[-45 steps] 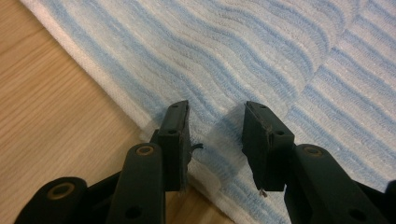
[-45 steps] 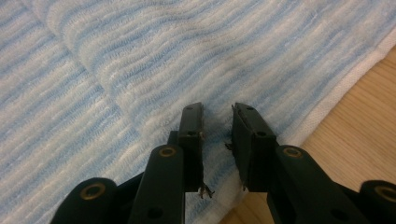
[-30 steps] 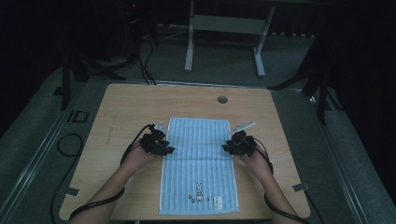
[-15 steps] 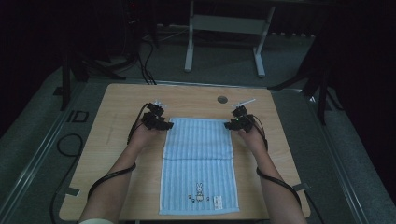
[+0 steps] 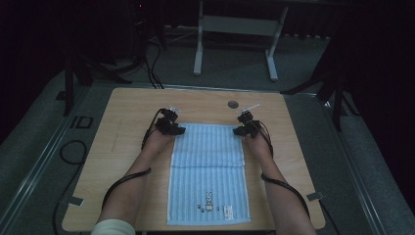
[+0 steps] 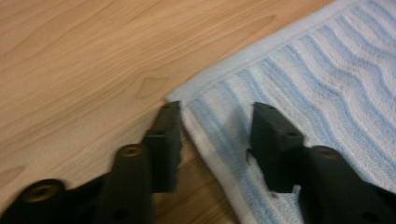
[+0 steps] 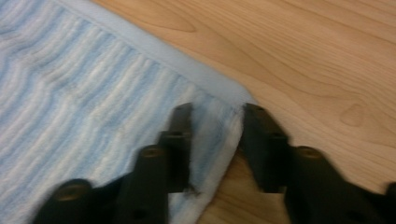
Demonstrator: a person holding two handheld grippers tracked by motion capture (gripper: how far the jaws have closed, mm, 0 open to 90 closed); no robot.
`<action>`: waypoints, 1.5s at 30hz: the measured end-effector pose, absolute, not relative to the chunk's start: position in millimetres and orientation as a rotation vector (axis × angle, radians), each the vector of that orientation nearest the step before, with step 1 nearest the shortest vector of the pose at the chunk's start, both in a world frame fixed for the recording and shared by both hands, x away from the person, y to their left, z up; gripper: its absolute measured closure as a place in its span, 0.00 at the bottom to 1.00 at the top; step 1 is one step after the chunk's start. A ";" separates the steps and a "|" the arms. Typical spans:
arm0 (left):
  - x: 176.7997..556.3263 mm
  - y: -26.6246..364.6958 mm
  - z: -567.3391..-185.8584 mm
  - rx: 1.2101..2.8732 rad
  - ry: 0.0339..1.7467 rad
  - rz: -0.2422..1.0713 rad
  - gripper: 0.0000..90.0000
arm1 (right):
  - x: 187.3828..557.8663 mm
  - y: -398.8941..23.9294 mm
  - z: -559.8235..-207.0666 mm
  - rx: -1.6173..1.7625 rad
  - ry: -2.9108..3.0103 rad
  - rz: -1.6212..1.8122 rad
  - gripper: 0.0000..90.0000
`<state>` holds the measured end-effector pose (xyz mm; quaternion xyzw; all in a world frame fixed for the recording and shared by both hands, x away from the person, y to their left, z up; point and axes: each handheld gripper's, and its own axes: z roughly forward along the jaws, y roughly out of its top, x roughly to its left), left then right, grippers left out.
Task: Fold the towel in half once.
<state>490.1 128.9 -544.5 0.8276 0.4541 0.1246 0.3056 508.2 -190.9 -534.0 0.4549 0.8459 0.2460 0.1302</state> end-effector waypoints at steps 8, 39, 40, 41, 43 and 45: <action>488.6 124.5 -533.2 2.170 1.160 0.280 0.96 | 506.3 -184.4 -520.8 1.279 2.495 0.682 0.98; 473.2 140.8 -366.8 2.004 0.968 0.416 0.96 | 494.0 -203.7 -335.0 1.016 2.244 1.007 0.98; 468.8 144.3 -371.2 1.985 0.971 0.399 0.96 | 487.0 -205.7 -340.7 1.001 2.248 1.019 0.98; 464.5 147.8 -376.0 1.974 0.971 0.370 0.96 | 480.4 -208.2 -346.8 0.993 2.267 1.040 0.98; 453.6 151.2 -386.2 1.966 0.955 0.333 0.96 | 467.0 -213.5 -359.0 0.975 2.286 1.062 0.98; 441.3 152.3 -396.4 1.966 0.937 0.300 0.96 | 453.4 -219.5 -369.6 0.970 2.300 1.111 0.98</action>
